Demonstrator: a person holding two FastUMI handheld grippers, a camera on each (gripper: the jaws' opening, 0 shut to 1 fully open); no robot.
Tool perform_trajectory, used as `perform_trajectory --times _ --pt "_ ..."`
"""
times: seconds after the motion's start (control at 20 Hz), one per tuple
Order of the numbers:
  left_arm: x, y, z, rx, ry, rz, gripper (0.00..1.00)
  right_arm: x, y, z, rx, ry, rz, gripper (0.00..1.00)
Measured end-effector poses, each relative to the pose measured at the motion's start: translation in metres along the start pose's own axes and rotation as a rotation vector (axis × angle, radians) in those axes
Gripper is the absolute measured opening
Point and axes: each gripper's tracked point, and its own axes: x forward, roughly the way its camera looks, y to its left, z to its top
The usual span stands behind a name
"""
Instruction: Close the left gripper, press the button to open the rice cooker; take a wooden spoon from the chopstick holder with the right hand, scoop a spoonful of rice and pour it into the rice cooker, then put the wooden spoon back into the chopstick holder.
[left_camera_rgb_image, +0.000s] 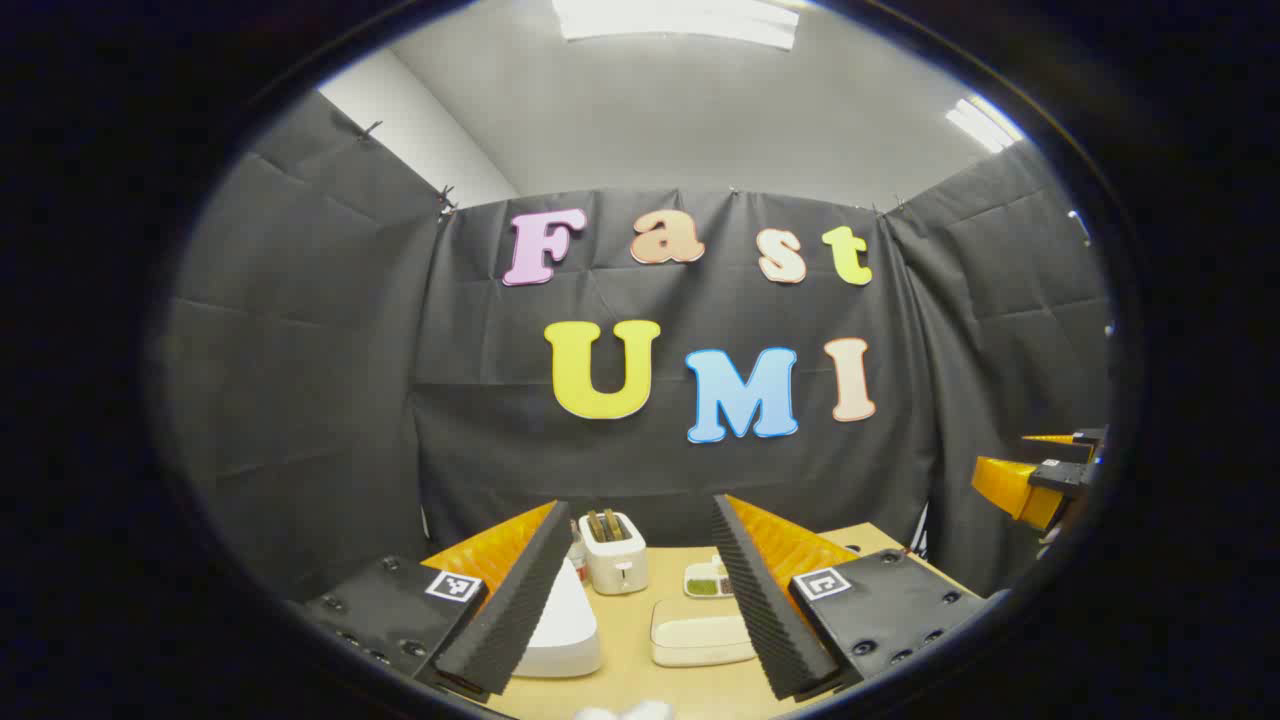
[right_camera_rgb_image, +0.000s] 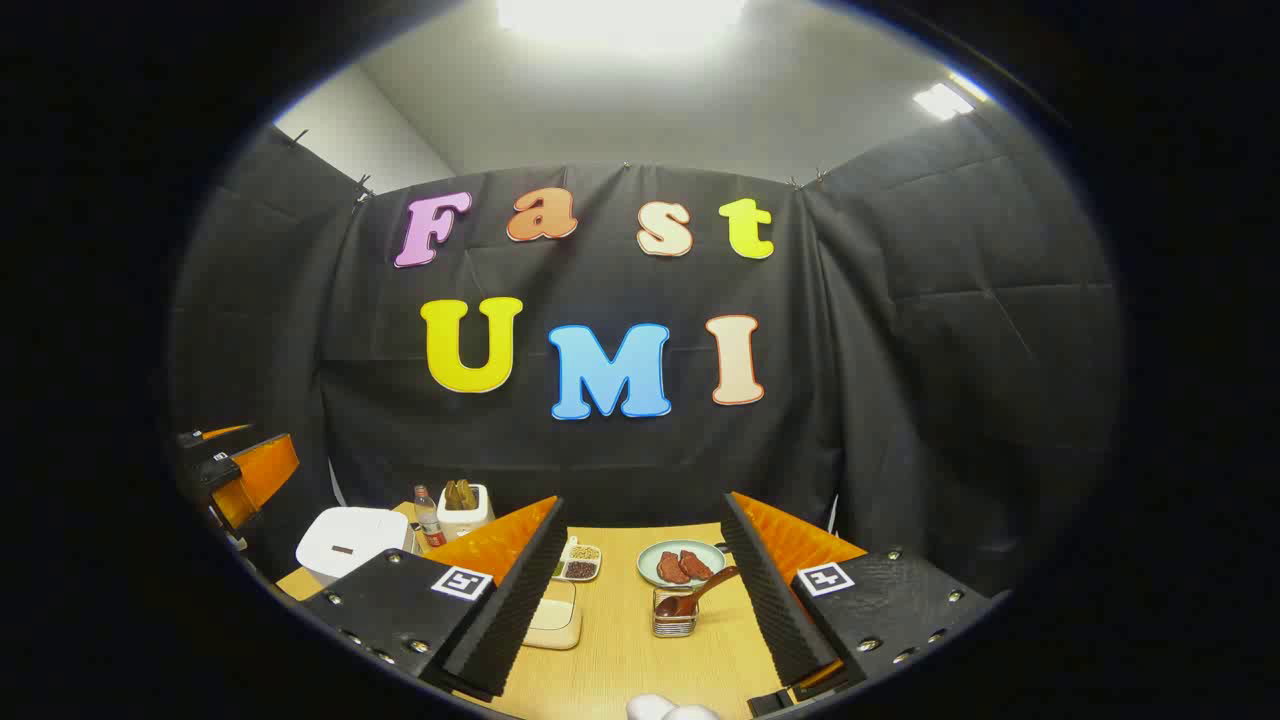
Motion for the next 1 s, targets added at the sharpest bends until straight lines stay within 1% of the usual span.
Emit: perform_trajectory --times 0.15,0.25,0.3,0.4,0.5,0.65,0.7,1.0 --pt "0.005 0.002 -0.004 -0.002 0.010 0.012 0.95 0.001 0.003 0.001 0.001 -0.001 0.004 0.95" --pt "0.007 0.005 -0.003 0.006 0.010 0.018 0.99 0.002 0.006 0.000 -0.001 -0.001 0.007 0.95" --pt "0.010 0.007 -0.003 0.007 0.012 0.021 0.99 0.003 0.006 -0.001 -0.003 0.002 0.009 0.95" --pt "0.012 0.007 -0.004 0.003 0.019 0.022 0.95 0.004 0.009 -0.003 0.000 0.006 0.012 0.95" --pt "0.013 0.007 -0.003 -0.002 0.021 0.016 0.99 0.006 0.010 -0.002 0.000 0.004 0.012 0.95" --pt "0.016 0.009 0.002 0.009 0.009 0.020 0.99 0.007 0.009 -0.001 -0.004 0.002 0.003 0.95" --pt "0.017 0.010 0.003 0.009 0.008 0.020 0.95 0.007 0.010 -0.001 -0.003 0.000 0.005 0.95" --pt "0.021 0.015 -0.004 0.002 0.032 0.023 0.95 0.008 0.010 -0.002 -0.010 0.004 0.002 0.95"
